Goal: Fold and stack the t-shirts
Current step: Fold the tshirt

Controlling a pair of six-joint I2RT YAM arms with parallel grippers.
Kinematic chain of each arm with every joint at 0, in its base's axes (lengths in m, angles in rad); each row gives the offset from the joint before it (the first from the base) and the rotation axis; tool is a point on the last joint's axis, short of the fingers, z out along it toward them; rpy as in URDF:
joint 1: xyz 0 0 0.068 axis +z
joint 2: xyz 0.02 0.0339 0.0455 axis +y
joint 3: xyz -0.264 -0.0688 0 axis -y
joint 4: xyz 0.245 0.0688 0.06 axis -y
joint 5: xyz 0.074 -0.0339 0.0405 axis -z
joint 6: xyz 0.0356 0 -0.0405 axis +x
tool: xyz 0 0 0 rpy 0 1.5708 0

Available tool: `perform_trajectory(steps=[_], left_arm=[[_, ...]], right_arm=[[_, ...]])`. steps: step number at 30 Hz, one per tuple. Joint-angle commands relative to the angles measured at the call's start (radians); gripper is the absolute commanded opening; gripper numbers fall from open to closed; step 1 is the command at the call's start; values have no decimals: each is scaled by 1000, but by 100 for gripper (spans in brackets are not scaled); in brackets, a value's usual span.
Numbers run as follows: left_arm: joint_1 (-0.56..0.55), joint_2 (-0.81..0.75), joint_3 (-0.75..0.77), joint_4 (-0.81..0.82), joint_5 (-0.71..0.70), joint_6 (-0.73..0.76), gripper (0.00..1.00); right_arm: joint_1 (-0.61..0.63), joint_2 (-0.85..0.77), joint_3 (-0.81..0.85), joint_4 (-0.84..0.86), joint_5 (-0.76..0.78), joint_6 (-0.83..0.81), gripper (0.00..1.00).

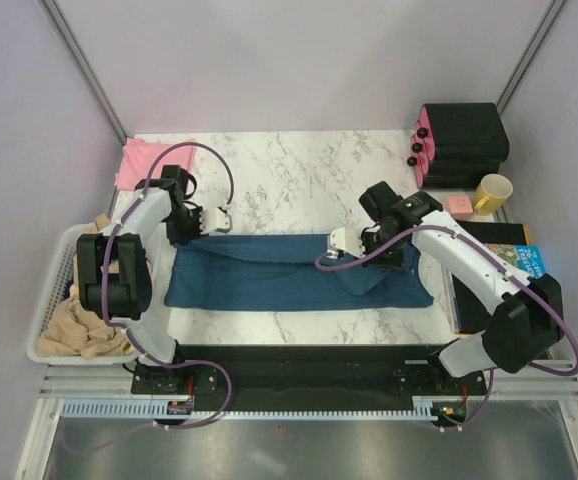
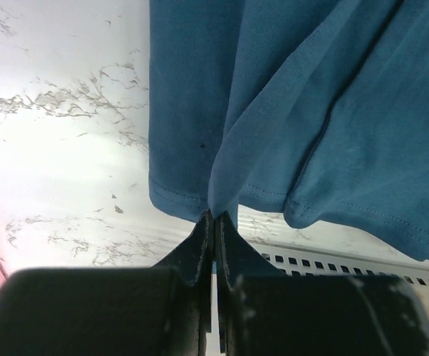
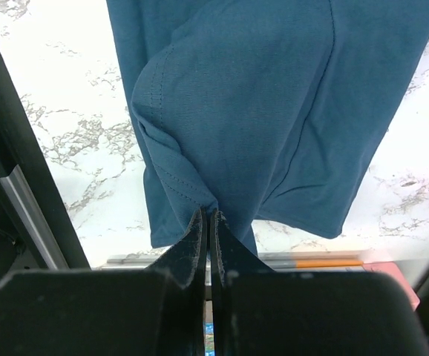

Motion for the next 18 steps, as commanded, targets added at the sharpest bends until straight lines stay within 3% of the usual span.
perform_trajectory(steps=[1, 18], left_arm=[[4, -53, 4, -37, 14, 50, 2], [0, 12, -69, -26, -23, 65, 2]], right_arm=[[-2, -25, -4, -34, -28, -24, 0], [-2, 38, -70, 0, -22, -64, 0]])
